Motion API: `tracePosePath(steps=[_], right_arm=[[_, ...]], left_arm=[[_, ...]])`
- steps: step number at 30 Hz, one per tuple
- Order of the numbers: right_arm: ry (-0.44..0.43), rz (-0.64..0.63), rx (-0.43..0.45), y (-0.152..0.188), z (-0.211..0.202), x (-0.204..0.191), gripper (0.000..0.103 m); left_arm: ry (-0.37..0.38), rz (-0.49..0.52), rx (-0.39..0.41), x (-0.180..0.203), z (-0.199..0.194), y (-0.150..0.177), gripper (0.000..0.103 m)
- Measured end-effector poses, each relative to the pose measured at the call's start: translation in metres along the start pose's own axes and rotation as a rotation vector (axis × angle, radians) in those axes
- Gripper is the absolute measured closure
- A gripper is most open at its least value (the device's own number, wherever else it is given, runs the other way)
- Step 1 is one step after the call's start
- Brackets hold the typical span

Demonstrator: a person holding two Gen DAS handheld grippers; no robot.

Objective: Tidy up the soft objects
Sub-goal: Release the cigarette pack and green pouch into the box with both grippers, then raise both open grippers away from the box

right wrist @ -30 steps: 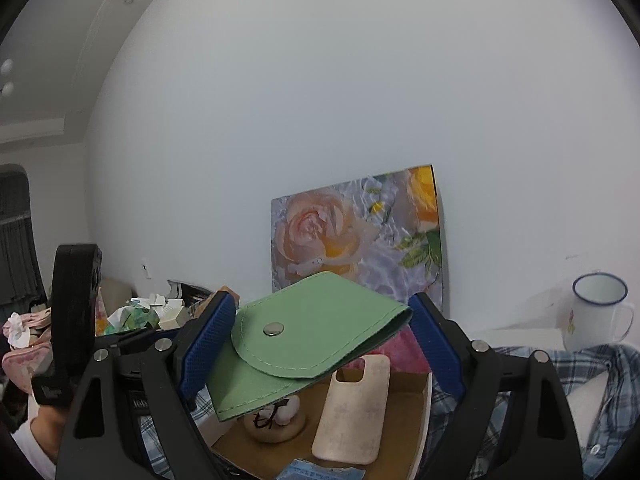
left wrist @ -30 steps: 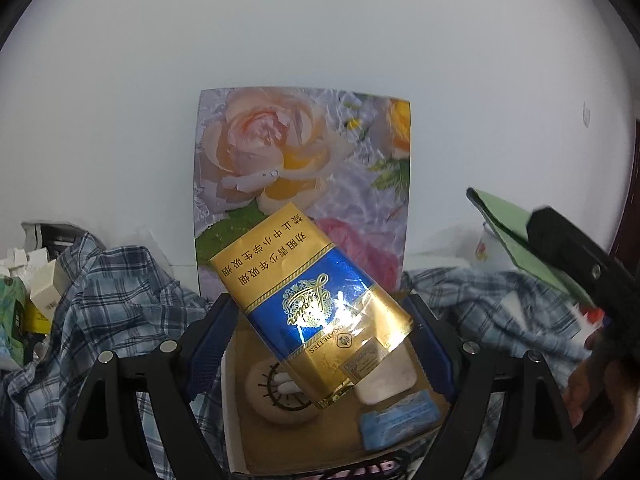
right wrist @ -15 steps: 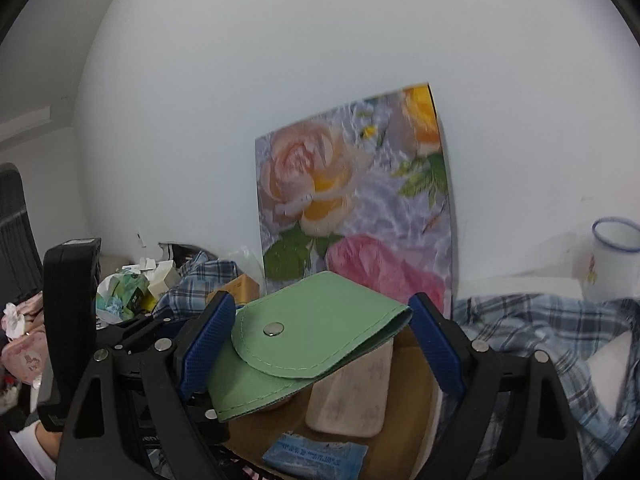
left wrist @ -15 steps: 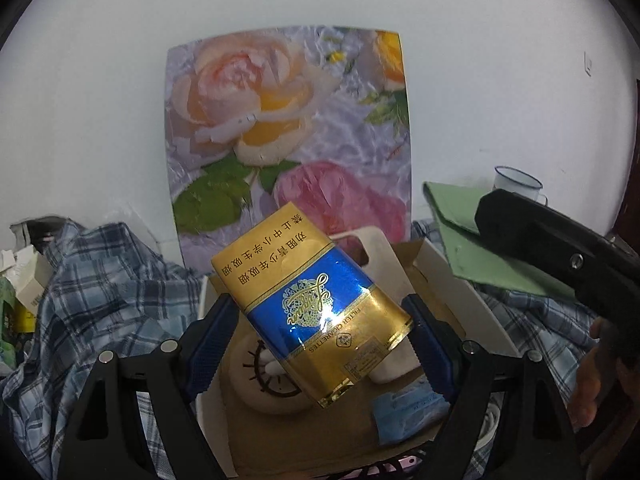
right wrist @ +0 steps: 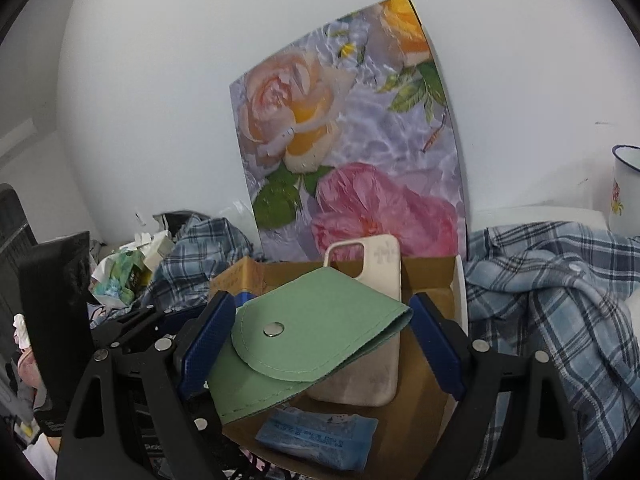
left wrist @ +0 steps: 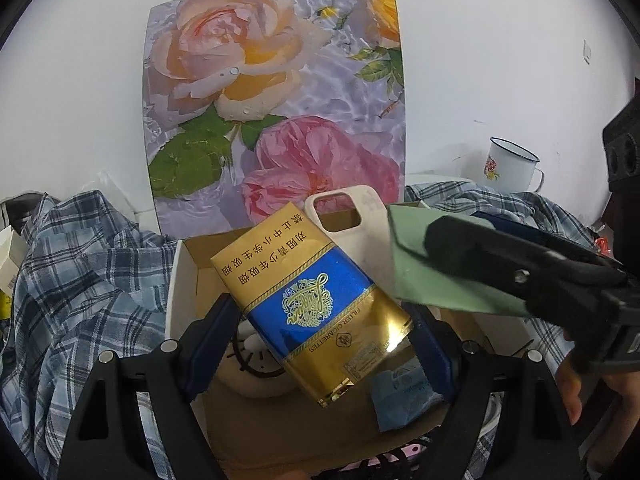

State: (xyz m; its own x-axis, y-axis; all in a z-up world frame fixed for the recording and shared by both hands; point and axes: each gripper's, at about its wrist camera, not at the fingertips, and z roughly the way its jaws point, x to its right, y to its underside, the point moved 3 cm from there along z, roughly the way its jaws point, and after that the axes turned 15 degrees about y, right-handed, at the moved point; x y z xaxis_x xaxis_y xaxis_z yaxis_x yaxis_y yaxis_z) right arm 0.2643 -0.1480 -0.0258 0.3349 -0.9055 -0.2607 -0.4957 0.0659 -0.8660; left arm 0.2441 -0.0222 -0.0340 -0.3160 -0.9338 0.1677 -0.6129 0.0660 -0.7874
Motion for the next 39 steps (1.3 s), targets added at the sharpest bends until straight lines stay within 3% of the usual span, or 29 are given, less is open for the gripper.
tracePosePath(steps=[2,3,8,24,33,39], right_arm=[[0.004,-0.002,-0.008,0.001,0.002,0.001,0.013],[0.007,-0.002,-0.011,0.001,0.003,0.001,0.001],[0.05,-0.011,-0.008,-0.001,0.0,0.004,0.0],[0.059,-0.003,0.09,-0.017,-0.035,0.006,0.0],[0.062,-0.044,0.173,-0.042,-0.088,-0.008,0.0],[0.054,-0.084,0.226,-0.056,-0.13,-0.027,0.0]], left_arm=[[-0.009,0.006,0.016,0.0,-0.001,0.001,0.012],[-0.035,0.014,0.01,-0.001,0.001,0.001,0.0],[-0.049,0.024,0.024,-0.004,-0.002,-0.001,0.0],[-0.057,0.025,0.109,-0.001,-0.035,-0.014,0.0],[0.007,0.007,0.21,0.017,-0.096,-0.039,0.0],[0.028,0.06,0.322,0.045,-0.154,-0.056,0.0]])
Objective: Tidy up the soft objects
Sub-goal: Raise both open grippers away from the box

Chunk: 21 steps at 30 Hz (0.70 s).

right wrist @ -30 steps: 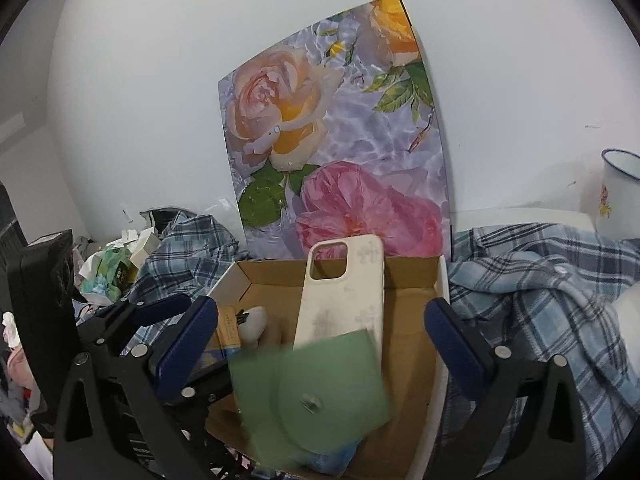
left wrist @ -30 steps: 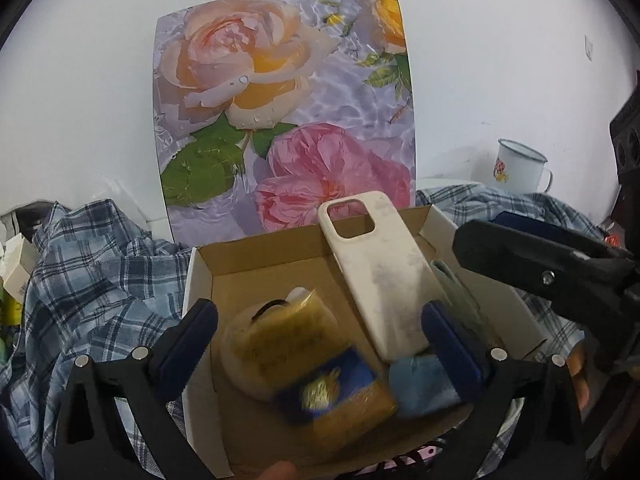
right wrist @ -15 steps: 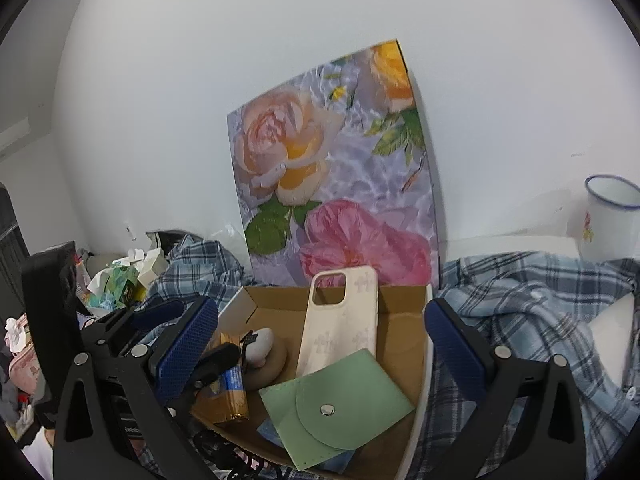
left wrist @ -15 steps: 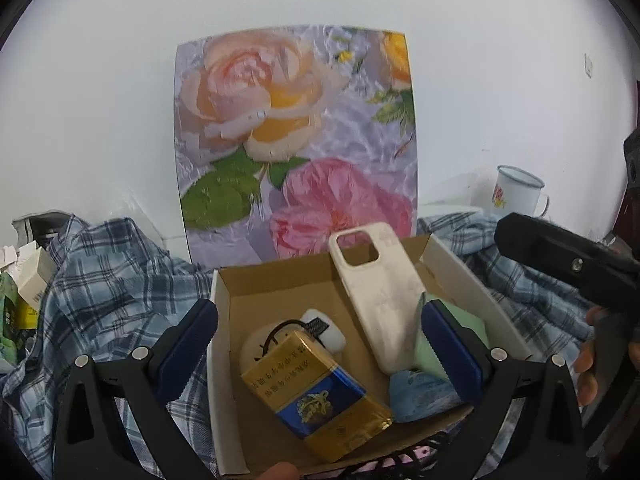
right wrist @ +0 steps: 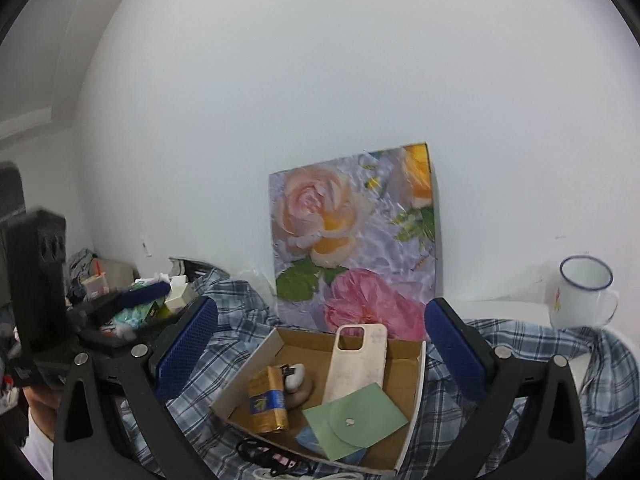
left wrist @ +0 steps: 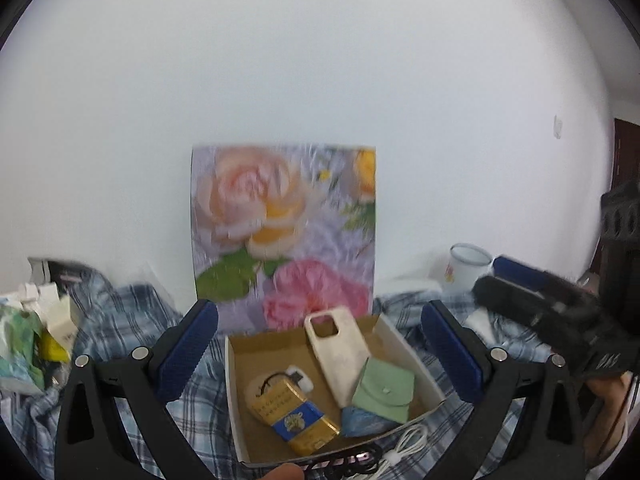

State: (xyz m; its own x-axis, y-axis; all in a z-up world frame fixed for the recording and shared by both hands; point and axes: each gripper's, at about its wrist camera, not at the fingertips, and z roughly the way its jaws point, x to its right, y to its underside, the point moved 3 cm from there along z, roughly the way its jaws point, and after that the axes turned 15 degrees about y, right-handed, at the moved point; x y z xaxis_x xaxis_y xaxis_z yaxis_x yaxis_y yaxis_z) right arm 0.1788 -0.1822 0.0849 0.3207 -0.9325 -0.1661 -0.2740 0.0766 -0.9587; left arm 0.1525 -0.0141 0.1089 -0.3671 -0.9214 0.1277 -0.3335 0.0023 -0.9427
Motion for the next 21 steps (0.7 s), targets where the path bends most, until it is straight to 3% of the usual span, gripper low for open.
tracePosePath(steps=[11,16,21], right_arm=[[-0.028,-0.1,0.046,-0.001,-0.031,-0.03,0.0],[-0.01,-0.153,0.04,0.021,-0.029,-0.034,0.0],[-0.043,-0.114,0.001,0.039,-0.021,-0.029,0.0]], left_arm=[[0.014,0.051,0.05,0.01,-0.043,-0.012,0.0],[0.006,0.035,0.044,0.003,-0.046,-0.001,0.0],[0.002,0.037,0.005,0.0,-0.038,0.02,0.0]])
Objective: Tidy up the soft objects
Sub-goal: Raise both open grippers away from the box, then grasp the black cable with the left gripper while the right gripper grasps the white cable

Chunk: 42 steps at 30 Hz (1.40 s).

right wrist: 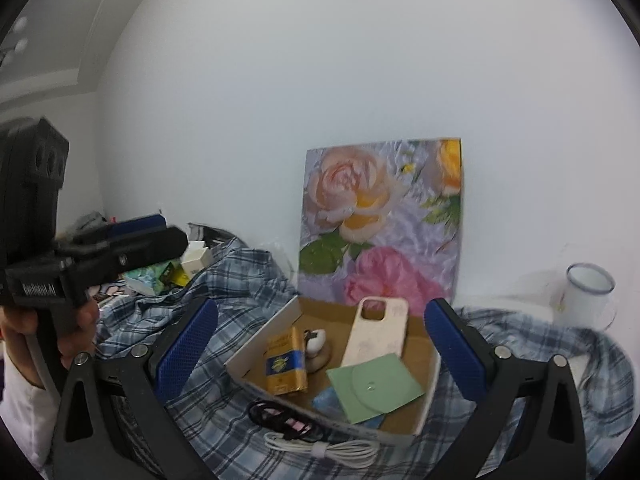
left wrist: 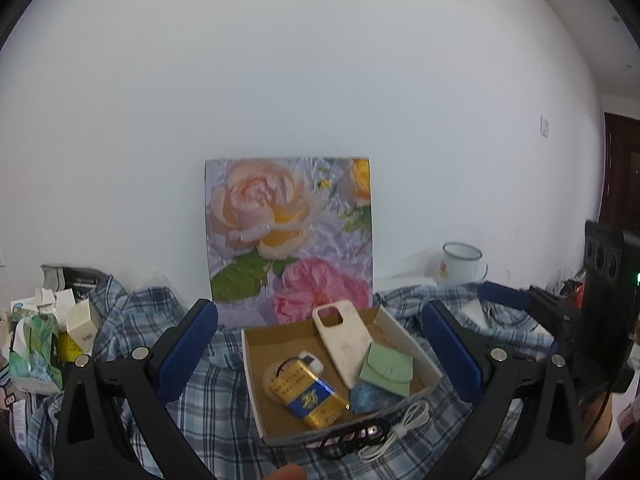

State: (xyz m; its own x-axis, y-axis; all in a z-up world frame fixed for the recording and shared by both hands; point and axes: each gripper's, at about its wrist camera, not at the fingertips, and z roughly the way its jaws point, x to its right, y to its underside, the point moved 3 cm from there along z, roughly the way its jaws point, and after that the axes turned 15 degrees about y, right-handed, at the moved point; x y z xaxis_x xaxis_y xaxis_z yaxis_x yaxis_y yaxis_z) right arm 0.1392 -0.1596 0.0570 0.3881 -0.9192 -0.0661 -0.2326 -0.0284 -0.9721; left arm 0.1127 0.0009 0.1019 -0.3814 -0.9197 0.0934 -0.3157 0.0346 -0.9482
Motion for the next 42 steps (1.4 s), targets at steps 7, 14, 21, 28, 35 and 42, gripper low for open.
tracePosePath(steps=[7,14,21,28,35,42], right_arm=[[-0.019,-0.024,-0.048,0.015,0.017,-0.008,0.0],[-0.024,-0.026,-0.123,0.031,0.028,-0.006,0.0],[-0.031,-0.03,-0.2,0.05,0.033,-0.003,0.0],[-0.049,-0.038,-0.325,0.071,0.045,0.0,0.0],[-0.086,-0.082,-0.481,0.094,0.062,-0.004,0.0],[-0.069,-0.118,-0.57,0.114,0.074,-0.009,0.0]], left_arm=[[0.014,-0.063,-0.076,-0.012,0.015,0.028,0.0],[0.033,-0.1,-0.159,-0.019,0.031,0.057,0.0],[0.06,-0.107,-0.253,-0.017,0.049,0.081,0.0],[0.088,-0.143,-0.349,-0.016,0.066,0.098,0.0],[0.12,-0.223,-0.436,-0.024,0.082,0.117,0.0],[0.157,-0.276,-0.469,-0.024,0.09,0.126,0.0]])
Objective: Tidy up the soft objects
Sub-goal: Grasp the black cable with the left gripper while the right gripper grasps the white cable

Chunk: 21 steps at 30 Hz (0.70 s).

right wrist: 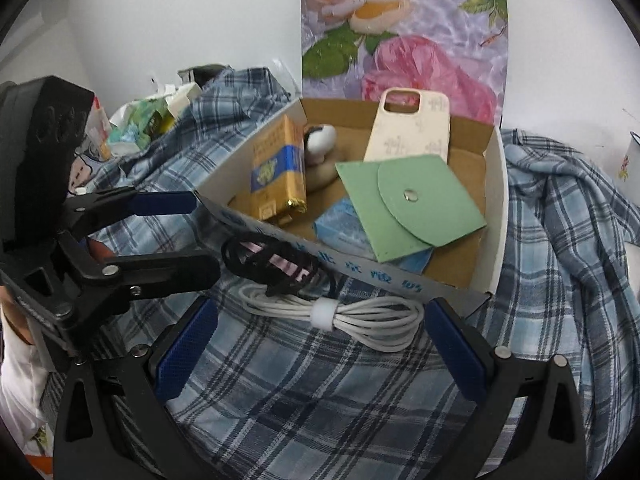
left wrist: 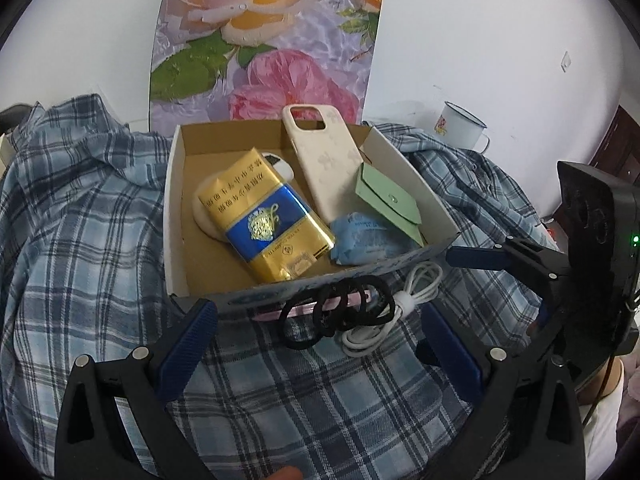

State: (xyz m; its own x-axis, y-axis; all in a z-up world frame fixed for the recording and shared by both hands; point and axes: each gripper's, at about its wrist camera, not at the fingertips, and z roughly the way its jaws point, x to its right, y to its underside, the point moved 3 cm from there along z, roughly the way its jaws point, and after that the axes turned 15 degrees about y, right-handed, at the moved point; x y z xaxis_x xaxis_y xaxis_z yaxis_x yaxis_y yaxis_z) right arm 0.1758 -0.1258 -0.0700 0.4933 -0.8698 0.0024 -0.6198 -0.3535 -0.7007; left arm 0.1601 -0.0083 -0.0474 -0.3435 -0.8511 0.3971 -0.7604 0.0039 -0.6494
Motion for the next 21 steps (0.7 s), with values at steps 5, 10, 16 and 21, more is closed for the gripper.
tracePosePath(steps=[5,10,16,21], right_arm=[[0.03,-0.002,-0.05,0.001,0.015,0.001,0.0],[0.03,-0.01,-0.094,0.004,0.027,0.002,0.009],[0.033,-0.004,-0.086,0.004,0.026,0.005,0.033],[0.014,-0.036,-0.079,0.003,0.024,-0.002,0.041]], left_arm=[[0.015,-0.022,-0.017,-0.001,0.007,0.003,0.0],[0.022,-0.031,-0.01,-0.002,0.006,0.004,0.0],[0.022,-0.042,-0.009,-0.002,0.007,0.005,0.001],[0.034,-0.042,-0.011,-0.001,0.008,0.005,0.006]])
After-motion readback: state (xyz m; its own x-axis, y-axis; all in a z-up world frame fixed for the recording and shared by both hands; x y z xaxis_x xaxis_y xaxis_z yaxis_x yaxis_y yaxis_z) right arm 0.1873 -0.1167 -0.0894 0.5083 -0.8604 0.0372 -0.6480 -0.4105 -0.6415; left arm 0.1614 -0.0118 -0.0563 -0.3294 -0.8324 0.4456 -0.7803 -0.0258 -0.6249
